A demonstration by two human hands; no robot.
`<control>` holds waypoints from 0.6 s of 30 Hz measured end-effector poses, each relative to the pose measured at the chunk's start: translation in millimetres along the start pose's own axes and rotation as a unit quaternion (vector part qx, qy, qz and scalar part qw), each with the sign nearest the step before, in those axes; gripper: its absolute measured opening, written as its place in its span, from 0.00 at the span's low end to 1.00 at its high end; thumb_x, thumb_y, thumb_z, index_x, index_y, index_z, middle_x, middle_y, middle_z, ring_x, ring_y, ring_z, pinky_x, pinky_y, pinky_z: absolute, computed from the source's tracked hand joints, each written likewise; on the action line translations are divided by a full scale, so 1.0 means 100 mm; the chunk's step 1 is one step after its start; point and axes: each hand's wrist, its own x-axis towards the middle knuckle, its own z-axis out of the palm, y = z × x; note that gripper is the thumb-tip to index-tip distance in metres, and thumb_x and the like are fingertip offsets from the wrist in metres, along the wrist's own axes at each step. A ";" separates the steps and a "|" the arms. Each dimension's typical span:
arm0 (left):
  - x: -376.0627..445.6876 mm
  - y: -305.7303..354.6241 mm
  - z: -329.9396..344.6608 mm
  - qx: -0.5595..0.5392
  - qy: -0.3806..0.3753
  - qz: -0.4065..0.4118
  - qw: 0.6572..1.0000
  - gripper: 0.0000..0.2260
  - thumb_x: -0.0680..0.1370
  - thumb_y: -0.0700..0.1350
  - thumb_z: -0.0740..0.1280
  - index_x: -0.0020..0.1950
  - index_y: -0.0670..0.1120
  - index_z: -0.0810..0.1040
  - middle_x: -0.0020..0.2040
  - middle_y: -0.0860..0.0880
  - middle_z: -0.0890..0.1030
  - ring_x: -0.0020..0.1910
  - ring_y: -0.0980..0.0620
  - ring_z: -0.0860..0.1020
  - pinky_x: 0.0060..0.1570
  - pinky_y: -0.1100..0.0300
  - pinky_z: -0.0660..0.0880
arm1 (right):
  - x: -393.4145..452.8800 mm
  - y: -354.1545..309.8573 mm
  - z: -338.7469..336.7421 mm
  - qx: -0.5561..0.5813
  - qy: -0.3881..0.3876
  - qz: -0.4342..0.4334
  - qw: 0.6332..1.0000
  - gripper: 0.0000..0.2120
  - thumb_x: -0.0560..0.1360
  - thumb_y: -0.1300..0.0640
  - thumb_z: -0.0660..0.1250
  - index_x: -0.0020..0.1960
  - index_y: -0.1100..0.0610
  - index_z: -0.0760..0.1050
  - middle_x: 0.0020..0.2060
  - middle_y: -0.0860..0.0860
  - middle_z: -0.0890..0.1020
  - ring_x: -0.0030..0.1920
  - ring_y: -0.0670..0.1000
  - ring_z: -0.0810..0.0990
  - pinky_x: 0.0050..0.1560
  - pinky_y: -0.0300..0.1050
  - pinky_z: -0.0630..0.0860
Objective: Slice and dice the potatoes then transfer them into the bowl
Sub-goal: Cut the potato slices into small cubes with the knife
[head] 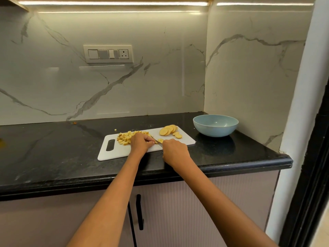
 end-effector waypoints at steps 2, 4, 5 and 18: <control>-0.01 0.01 0.00 -0.003 0.005 0.000 1.000 0.07 0.72 0.38 0.71 0.48 0.39 0.83 0.48 0.42 0.84 0.51 0.47 0.79 0.49 0.60 0.73 | 0.01 -0.01 -0.02 0.004 -0.007 -0.001 1.000 0.13 0.80 0.61 0.57 0.63 0.61 0.70 0.57 0.57 0.76 0.56 0.55 0.77 0.51 0.45 0.72; -0.03 0.01 0.01 -0.001 0.013 0.004 1.000 0.06 0.72 0.37 0.71 0.47 0.39 0.84 0.47 0.42 0.84 0.49 0.48 0.79 0.47 0.61 0.72 | -0.02 0.00 -0.01 0.001 -0.007 -0.006 1.000 0.13 0.80 0.61 0.57 0.63 0.61 0.70 0.57 0.57 0.76 0.55 0.55 0.77 0.50 0.45 0.72; -0.04 0.01 0.01 0.000 0.016 0.010 1.000 0.06 0.72 0.37 0.71 0.47 0.38 0.84 0.47 0.42 0.84 0.49 0.48 0.79 0.46 0.61 0.71 | -0.04 0.01 0.00 -0.003 -0.002 -0.008 1.000 0.12 0.80 0.61 0.57 0.63 0.61 0.70 0.57 0.57 0.76 0.55 0.55 0.77 0.48 0.45 0.72; 0.00 -0.04 0.05 0.000 0.033 0.039 0.999 0.05 0.71 0.37 0.72 0.46 0.40 0.84 0.45 0.44 0.84 0.45 0.51 0.78 0.44 0.63 0.70 | -0.01 0.15 0.15 0.069 0.052 0.043 0.995 0.11 0.79 0.59 0.57 0.60 0.59 0.71 0.54 0.56 0.77 0.53 0.55 0.78 0.48 0.45 0.72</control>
